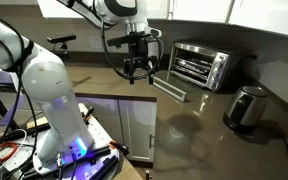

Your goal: Close the oven

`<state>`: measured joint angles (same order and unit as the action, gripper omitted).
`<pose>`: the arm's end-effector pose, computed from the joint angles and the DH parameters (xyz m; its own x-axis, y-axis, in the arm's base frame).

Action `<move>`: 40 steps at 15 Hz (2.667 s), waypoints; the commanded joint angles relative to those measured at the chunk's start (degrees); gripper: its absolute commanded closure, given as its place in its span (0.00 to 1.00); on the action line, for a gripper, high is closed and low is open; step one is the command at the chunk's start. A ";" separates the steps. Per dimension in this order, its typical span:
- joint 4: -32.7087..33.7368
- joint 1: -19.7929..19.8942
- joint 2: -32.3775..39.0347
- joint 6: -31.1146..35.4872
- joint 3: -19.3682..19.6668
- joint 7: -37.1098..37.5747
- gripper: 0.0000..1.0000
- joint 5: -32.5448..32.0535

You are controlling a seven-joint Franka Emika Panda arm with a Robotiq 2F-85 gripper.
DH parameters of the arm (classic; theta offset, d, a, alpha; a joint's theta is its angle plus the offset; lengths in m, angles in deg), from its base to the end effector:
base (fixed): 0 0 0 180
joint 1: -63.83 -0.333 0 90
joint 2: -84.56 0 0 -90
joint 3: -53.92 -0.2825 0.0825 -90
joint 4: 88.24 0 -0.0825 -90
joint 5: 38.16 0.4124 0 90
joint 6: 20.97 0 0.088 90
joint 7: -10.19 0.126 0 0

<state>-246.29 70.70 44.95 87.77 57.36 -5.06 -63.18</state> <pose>0.3436 -0.0972 0.3461 0.9346 0.2287 -0.2724 0.3033 -0.9124 0.2748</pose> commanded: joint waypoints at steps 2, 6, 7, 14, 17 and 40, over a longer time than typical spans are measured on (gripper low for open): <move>0.12 -1.05 -0.03 -0.37 0.92 0.50 0.00 -0.51; 0.12 -1.05 -0.02 -0.37 0.92 0.50 0.00 -0.51; 0.12 -1.05 -0.03 -0.37 0.92 0.50 0.00 -0.51; 0.12 -1.05 -0.03 -0.37 0.92 0.50 0.00 -0.51; 0.11 -1.31 -0.03 -0.33 1.26 0.44 0.00 -0.42; 9.41 -8.29 27.54 47.93 7.09 -2.09 0.00 23.64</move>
<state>-239.87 66.47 67.23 131.97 62.38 -1.61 -47.94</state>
